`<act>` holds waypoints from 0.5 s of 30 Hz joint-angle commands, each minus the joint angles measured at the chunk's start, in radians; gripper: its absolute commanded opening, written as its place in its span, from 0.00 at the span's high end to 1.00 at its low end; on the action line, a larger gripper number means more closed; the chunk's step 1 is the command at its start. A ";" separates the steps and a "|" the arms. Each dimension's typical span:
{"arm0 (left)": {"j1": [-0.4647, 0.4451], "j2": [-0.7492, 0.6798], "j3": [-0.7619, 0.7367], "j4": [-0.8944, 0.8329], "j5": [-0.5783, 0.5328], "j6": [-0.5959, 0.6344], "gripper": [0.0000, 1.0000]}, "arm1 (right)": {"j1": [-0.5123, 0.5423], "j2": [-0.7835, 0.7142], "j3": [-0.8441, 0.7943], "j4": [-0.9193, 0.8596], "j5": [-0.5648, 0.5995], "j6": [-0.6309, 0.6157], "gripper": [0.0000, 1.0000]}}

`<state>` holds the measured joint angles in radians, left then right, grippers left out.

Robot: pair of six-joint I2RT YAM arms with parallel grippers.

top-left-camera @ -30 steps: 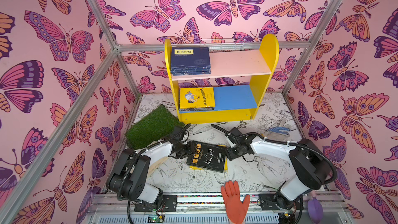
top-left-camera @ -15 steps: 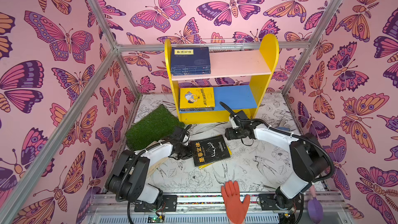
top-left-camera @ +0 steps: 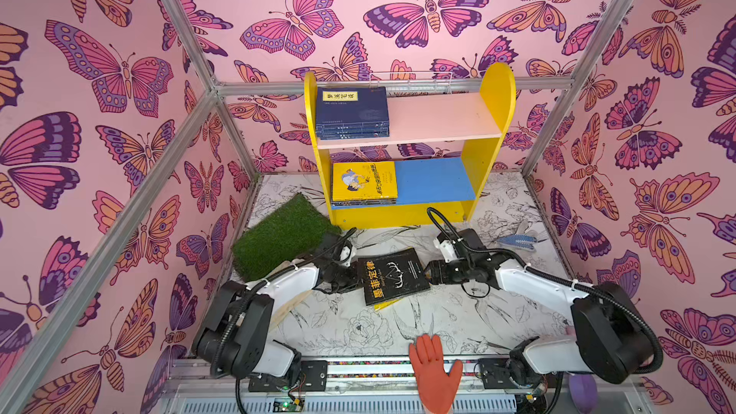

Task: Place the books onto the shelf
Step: 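Grip the black book edges with both grippers and tilt it upright, then lift the black book with the right gripper while the left gripper releases it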

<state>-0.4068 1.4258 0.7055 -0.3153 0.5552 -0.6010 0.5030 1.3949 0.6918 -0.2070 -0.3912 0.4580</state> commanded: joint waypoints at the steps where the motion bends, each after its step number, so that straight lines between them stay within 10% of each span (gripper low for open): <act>1: 0.005 -0.046 0.040 0.006 0.039 -0.029 1.00 | 0.002 -0.011 0.004 0.072 -0.093 0.026 0.30; 15: 0.094 -0.064 -0.043 0.361 0.234 -0.280 1.00 | -0.136 0.042 -0.078 0.287 -0.289 0.175 0.33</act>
<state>-0.3214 1.3930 0.6792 -0.0654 0.7151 -0.8299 0.3866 1.4242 0.6308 -0.0048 -0.6090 0.5819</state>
